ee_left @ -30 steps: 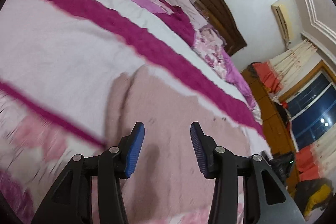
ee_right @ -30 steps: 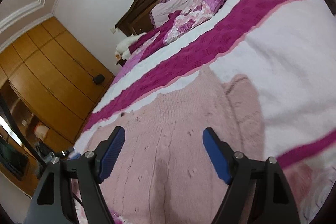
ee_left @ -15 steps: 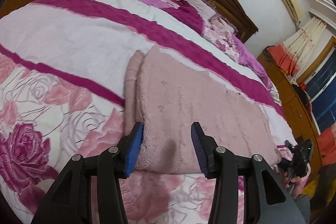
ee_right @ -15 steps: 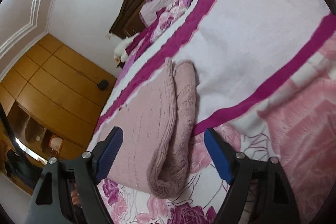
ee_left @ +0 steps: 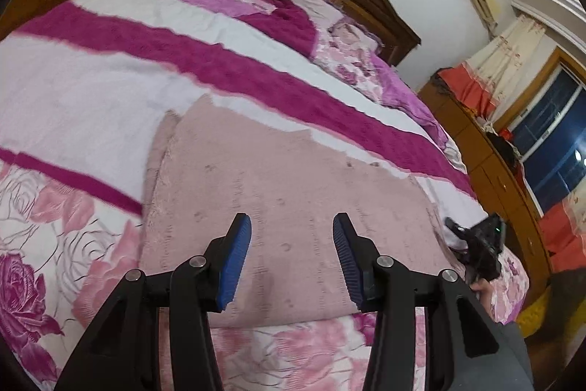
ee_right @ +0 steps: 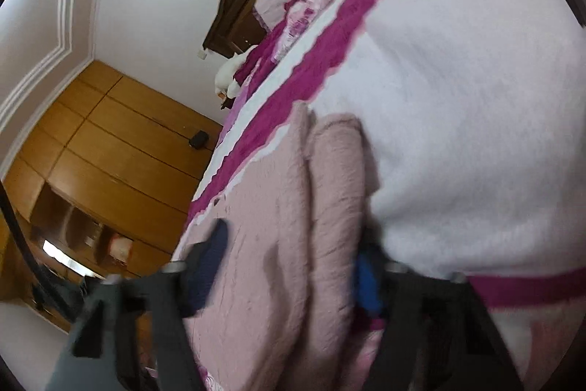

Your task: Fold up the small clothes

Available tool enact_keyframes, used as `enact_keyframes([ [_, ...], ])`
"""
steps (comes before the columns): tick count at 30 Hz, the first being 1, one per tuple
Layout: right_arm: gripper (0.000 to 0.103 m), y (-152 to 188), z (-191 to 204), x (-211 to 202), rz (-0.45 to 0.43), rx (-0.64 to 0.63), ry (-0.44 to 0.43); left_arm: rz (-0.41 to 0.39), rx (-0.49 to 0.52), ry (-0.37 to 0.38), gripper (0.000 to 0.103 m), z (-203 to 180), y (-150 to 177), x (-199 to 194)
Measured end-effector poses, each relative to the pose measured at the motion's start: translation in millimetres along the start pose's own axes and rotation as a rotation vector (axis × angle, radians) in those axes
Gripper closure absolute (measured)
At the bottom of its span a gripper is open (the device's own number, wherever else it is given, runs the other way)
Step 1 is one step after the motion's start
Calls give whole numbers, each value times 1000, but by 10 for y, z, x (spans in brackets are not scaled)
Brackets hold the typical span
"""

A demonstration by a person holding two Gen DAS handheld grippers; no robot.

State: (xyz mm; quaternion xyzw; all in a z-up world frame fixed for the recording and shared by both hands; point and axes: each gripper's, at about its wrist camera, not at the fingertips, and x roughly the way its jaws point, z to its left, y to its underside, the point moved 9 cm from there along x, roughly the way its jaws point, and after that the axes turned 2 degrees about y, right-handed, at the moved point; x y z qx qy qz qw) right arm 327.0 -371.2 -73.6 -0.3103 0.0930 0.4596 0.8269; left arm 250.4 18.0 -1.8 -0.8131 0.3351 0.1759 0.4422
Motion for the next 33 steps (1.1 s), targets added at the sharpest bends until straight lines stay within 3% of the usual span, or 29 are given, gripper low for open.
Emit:
enact_keyframes([
  [1, 69, 10, -28, 27, 14, 13, -9, 0, 19, 4, 81, -88, 4, 14],
  [2, 86, 28, -76, 79, 33, 30, -8, 2, 31, 8, 81, -145, 15, 28],
  [9, 88, -9, -56, 79, 6, 54, -13, 58, 107, 46, 83, -655, 187, 335],
  [12, 88, -4, -41, 59, -6, 77, -15, 61, 149, 43, 103, -906, 229, 513],
  [15, 88, -17, -27, 66, -4, 97, -23, 84, 182, 27, 103, -1102, 299, 757],
  [18, 88, -24, -46, 20, 4, 106, -40, 159, 177, 48, 103, -1217, 492, 1126],
  [20, 88, -22, -49, 17, 3, 117, -41, 253, 151, -27, 103, -1083, 741, 1475],
  [21, 88, -14, -26, 26, 5, 123, -53, 257, 146, -35, 103, -1045, 813, 1554],
  [23, 88, -21, 39, 44, 14, 119, -66, 213, 192, -66, 103, -1056, 826, 1559],
  [28, 89, -45, 296, 65, 34, 95, -72, 224, 259, -103, 103, -1097, 801, 1411],
  [30, 89, -19, 427, 68, 56, 63, -24, 236, 258, -67, 103, -1131, 809, 1183],
  [33, 89, -25, 553, -14, 42, 82, 26, 189, 299, -8, 103, -1094, 768, 647],
])
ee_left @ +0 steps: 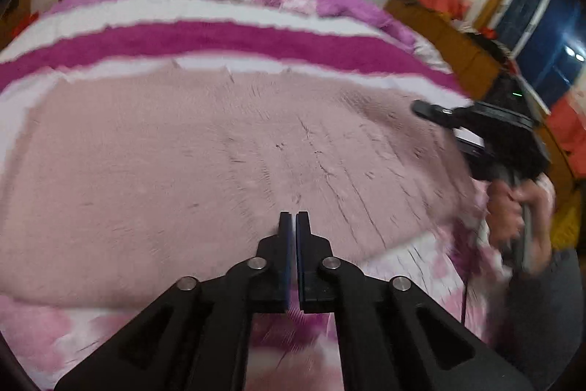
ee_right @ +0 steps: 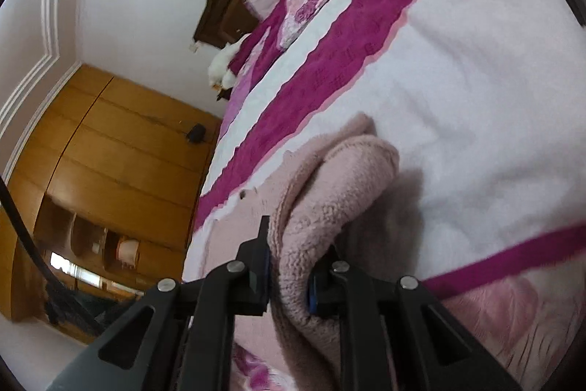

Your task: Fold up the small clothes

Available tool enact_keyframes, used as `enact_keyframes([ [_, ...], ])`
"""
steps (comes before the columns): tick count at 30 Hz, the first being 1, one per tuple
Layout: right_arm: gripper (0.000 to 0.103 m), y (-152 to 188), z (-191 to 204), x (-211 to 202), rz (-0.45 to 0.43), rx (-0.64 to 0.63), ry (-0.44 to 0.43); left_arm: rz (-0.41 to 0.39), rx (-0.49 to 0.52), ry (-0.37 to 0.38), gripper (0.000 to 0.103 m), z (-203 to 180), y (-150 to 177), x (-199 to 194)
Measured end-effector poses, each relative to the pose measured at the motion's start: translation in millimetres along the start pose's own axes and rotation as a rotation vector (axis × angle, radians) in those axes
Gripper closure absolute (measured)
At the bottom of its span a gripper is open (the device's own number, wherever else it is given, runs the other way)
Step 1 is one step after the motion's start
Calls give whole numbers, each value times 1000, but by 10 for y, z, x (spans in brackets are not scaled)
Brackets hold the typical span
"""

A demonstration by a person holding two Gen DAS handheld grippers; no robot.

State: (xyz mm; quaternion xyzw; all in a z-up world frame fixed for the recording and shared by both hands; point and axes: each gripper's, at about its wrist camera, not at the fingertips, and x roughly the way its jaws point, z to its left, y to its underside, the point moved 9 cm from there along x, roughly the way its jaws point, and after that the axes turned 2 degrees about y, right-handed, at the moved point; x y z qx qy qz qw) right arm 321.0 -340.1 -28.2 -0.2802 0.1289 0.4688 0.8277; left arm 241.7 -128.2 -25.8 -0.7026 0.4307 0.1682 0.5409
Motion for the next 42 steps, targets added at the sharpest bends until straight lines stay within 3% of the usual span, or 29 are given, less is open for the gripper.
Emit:
enact_keyframes([
  [4, 89, -21, 207, -45, -14, 30, 96, -50, -26, -39, 103, 429, 4, -406],
  [7, 89, -34, 496, -42, -21, 34, 183, -90, -129, -79, 103, 930, -33, -683],
  [9, 89, -30, 691, -10, -20, 32, 237, -144, -171, -68, 103, 1144, -84, -867],
  [11, 89, 8, 956, 82, -14, 9, 305, -199, -176, -118, 103, 1409, -97, -1087],
  [14, 89, 123, 1441, 359, -1, -60, 417, -227, -163, -211, 103, 1799, -38, -1227],
  [17, 89, 316, 1821, 778, 17, -99, 561, -170, -250, -187, 103, 2128, 33, -1185],
  [20, 89, 603, 2209, 1335, 49, -148, 638, -173, -272, -183, 103, 2330, 33, -1259],
  [24, 89, 1086, 2508, 2039, 109, -241, 660, -151, -281, -151, 103, 2427, 31, -1246],
  [29, 89, 1811, 2423, 2833, 270, -334, 664, -72, -265, -173, 103, 2458, 100, -1024],
  [33, 89, 1993, 2453, 2989, 295, -503, 713, -26, -252, -216, 103, 2525, 203, -959],
  [39, 86, 2069, 2505, 2991, 331, -575, 731, -23, -309, -218, 103, 2651, 214, -963],
  [42, 77, 2075, 2599, 3073, 328, -606, 648, -27, -321, -205, 103, 2646, 212, -973],
])
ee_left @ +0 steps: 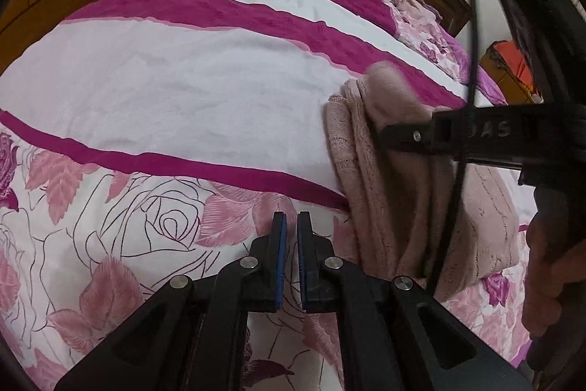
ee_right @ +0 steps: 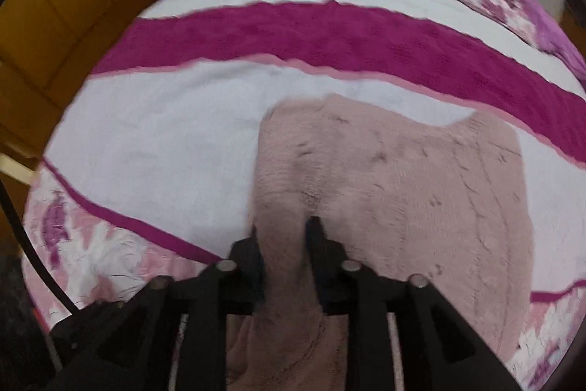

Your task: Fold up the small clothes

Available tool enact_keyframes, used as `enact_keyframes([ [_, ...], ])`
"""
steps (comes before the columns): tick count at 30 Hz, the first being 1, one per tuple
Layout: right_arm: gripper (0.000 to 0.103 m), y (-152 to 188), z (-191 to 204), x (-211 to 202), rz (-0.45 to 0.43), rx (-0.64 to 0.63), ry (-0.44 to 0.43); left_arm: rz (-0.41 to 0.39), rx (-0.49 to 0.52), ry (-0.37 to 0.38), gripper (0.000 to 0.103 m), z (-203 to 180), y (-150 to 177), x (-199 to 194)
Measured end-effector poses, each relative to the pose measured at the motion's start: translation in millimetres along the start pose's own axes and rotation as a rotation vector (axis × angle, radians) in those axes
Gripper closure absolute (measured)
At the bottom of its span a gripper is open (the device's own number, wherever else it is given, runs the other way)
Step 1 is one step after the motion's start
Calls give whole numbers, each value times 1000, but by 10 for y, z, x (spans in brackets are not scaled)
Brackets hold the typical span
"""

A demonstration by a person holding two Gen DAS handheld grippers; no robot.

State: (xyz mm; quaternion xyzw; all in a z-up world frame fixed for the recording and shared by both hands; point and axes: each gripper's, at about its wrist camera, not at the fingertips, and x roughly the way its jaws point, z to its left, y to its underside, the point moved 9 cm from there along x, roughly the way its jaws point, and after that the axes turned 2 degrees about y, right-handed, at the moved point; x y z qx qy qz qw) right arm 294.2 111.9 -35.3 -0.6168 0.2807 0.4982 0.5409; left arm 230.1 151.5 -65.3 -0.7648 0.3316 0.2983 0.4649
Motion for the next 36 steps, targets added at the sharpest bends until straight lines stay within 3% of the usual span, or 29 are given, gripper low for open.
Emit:
enact_keyframes([
  [2, 76, -53, 16, -233, -121, 10, -76, 5, -2, 10, 103, 3, 0, 3],
  [5, 57, -4, -59, -557, -231, -16, -131, 7, -16, 58, 103, -46, 14, -53],
  [6, 51, 62, -141, -667, -264, -27, -121, 4, -24, 82, 103, -69, 21, -85],
  [8, 50, 269, -350, -839, -304, -54, -87, 1, -42, 144, 101, -156, 55, -185],
  [11, 50, 747, -783, -1006, -372, -108, 8, -13, -49, 274, 86, -384, 148, -398],
  [13, 50, 1010, -1019, -1083, -425, -124, 68, -40, -27, 346, 66, -566, 204, -504],
  [15, 50, 1338, -1249, -1160, -493, -132, 128, -46, 1, 339, 64, -684, 230, -487],
  [19, 50, 1730, -1457, -1116, -528, -162, 183, -34, 49, 303, 64, -863, 247, -283],
  [21, 50, 1781, -1553, -985, -501, -150, 200, -25, 56, 245, 64, -879, 239, -124],
  [23, 50, 1752, -1590, -861, -462, -121, 186, -22, 50, 206, 75, -852, 229, -37],
  [24, 50, 1727, -1573, -816, -456, -123, 177, -29, 50, 184, 94, -829, 216, -16],
  [25, 50, 1679, -1546, -768, -452, -133, 183, -45, 50, 170, 103, -786, 207, -24],
  [28, 50, 1507, -1473, -490, -385, -169, 262, -59, 23, 213, 103, -779, 165, -71],
  [30, 62, 1412, -1389, -521, -431, -146, 256, -75, 22, 226, 103, -778, 123, -141],
  [33, 69, 1379, -1394, -725, -552, -95, 281, -88, 38, 217, 103, -772, 109, -234],
  [36, 68, 1343, -1548, -523, -477, -51, 245, -59, 40, 240, 103, -854, 164, -230],
])
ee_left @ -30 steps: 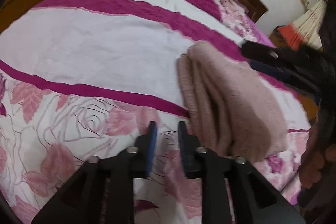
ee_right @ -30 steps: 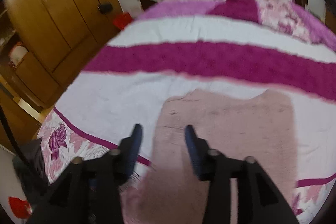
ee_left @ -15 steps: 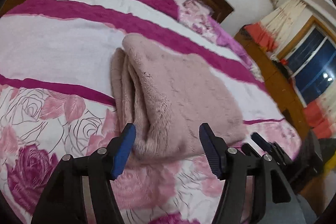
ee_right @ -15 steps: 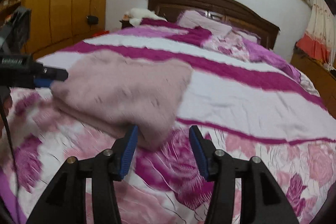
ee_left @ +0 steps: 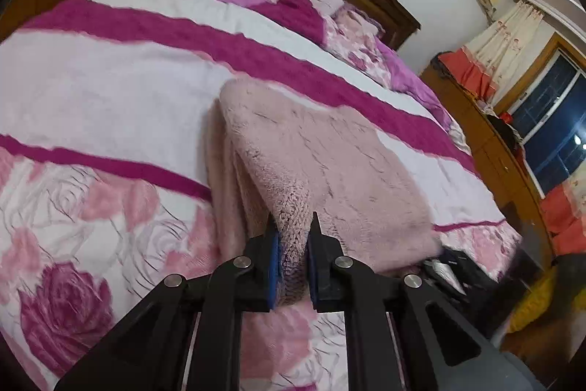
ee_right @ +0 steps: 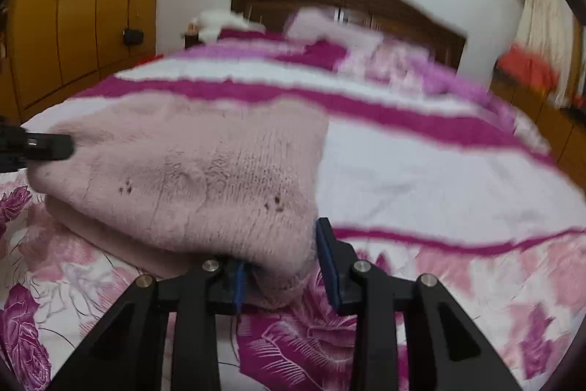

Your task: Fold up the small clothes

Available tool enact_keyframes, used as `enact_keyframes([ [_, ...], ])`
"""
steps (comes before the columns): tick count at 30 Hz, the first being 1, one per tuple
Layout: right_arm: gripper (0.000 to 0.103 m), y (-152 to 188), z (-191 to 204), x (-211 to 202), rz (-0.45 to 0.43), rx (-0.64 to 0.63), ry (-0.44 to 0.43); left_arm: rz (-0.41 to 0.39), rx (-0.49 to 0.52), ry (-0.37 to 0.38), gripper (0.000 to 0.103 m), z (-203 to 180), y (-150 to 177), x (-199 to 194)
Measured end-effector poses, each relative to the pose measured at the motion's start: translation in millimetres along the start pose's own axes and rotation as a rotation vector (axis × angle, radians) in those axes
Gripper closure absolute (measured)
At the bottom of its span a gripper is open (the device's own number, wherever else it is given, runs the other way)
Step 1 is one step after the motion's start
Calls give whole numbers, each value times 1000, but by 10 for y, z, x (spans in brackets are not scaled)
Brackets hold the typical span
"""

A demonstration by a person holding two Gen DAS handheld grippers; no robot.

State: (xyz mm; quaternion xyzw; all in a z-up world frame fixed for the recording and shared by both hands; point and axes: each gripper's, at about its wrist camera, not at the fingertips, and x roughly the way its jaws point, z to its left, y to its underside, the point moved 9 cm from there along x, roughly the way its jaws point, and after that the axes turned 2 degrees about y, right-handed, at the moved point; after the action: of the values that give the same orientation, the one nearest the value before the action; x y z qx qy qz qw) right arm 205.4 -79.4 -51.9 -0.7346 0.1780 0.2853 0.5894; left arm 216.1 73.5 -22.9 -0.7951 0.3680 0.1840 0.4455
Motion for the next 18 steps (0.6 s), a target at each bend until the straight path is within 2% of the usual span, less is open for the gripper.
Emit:
enact_keyframes([
  [1, 67, 7, 9, 40, 15, 3, -16, -1, 19, -7, 103, -45, 13, 8],
  [3, 54, -26, 107, 59, 6, -47, -20, -11, 60, -33, 103, -105, 21, 13],
  [4, 50, -17, 164, 91, 13, -82, -5, -17, 78, -55, 103, -112, 24, 26],
  [6, 49, 18, 235, 196, 43, -144, 43, -12, 78, -80, 103, -65, 43, 72],
  [8, 50, 16, 143, 171, 40, -97, 53, -6, 61, -107, 103, 62, 61, 108],
  [10, 45, 47, -167, 69, 22, 54, 79, 2, 24, -105, 103, 202, 89, 116],
  [11, 36, 95, -303, 26, 21, 137, 45, 6, 4, -90, 103, 242, 98, 114],
  [13, 34, 183, -469, 47, 47, 227, -2, 10, -9, -77, 103, 267, 119, 101],
  [14, 34, 236, -500, 71, 69, 253, -23, 9, 8, -88, 103, 249, 124, 100],
  [18, 34, 301, -506, -16, 70, 228, 1, 5, 67, -135, 103, 184, 159, 100],
])
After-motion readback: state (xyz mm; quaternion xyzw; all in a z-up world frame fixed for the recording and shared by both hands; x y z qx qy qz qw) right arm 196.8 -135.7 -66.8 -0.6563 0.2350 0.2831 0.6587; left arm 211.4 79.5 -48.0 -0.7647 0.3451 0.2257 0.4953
